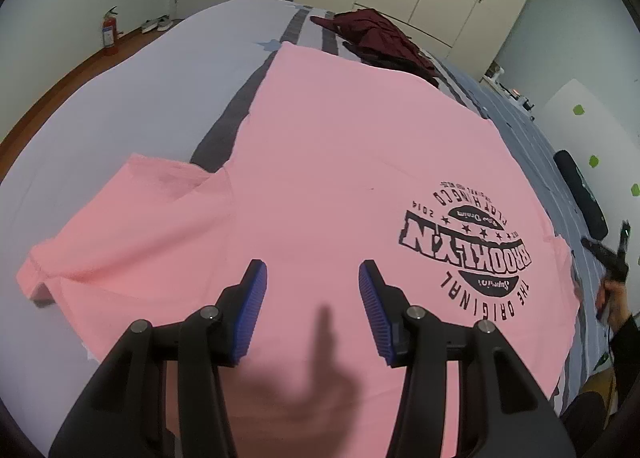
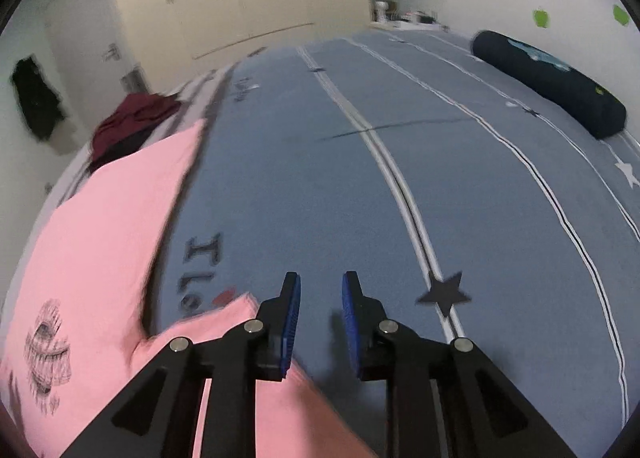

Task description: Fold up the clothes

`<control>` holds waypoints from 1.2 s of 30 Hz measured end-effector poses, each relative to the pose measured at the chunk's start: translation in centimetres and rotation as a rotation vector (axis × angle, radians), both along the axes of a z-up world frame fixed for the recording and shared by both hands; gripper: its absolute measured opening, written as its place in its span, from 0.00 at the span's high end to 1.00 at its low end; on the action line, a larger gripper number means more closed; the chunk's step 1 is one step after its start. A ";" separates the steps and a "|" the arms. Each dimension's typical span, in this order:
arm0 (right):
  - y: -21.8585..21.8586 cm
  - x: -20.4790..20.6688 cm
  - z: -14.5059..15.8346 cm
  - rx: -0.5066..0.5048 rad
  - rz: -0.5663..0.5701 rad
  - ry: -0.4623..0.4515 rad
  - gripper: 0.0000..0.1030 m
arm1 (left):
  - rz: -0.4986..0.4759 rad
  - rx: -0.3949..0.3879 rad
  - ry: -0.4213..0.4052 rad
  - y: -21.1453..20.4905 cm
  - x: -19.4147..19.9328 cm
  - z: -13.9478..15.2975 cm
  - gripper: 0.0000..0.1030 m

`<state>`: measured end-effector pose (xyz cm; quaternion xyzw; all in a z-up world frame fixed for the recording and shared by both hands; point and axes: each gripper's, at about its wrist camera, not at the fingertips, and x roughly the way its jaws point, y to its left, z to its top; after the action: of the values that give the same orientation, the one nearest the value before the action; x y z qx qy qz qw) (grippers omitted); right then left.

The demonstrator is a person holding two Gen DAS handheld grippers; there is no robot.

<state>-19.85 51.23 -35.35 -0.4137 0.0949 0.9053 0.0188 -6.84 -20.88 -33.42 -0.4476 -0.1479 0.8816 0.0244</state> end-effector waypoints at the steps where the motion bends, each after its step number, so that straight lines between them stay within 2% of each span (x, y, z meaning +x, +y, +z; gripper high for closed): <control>1: -0.5 0.8 -0.1 -0.002 0.022 0.000 0.81 | 0.003 0.003 -0.001 -0.1 0.1 -0.1 0.56; 4: -2.4 3.1 -1.7 -0.025 0.104 -0.034 0.81 | 0.005 0.003 -0.002 -0.2 0.4 -0.4 0.56; 7: -3.6 4.3 -3.4 0.020 0.130 -0.081 0.81 | 0.010 -0.005 -0.006 -0.8 0.7 -0.6 0.56; 10: -2.4 4.4 -5.1 0.061 0.077 -0.138 0.84 | 0.032 -0.016 -0.012 -2.1 1.0 -0.7 0.56; 15: 2.4 4.7 -5.1 0.106 -0.142 -0.165 0.84 | 0.121 -0.078 -0.020 -6.8 1.9 -0.5 0.56; 19: 2.5 5.6 -3.2 0.107 -0.153 -0.117 0.84 | 0.224 -0.129 -0.004 -11.5 2.1 -0.1 0.56; 21: 0.3 6.1 -1.5 0.102 -0.093 -0.055 0.83 | 0.249 -0.143 0.006 -13.6 1.7 -0.2 0.56; 25: -4.0 5.8 1.0 0.010 -0.002 0.037 0.81 | 0.208 -0.103 0.018 -15.8 -0.8 -0.6 0.50; 27: -6.5 5.2 2.0 -0.039 0.043 0.061 0.81 | 0.179 -0.080 -0.001 -16.3 -2.8 -1.2 0.46; 29: -8.9 4.9 2.6 -0.053 0.083 0.077 0.81 | 0.165 -0.063 -0.026 -16.6 -4.7 -1.9 0.46; 32: -12.2 4.7 2.2 -0.064 0.132 0.075 0.81 | 0.084 -0.053 -0.054 -16.0 -7.0 -2.8 0.46; 36: -15.0 4.6 0.3 -0.066 0.178 0.032 0.81 | 0.026 -0.138 -0.109 -15.2 -8.7 -4.3 0.46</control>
<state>-15.26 36.19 -35.07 -0.4063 0.0877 0.9062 -0.0771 -15.58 -36.11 -37.76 -0.4938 -0.0940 0.8641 -0.0261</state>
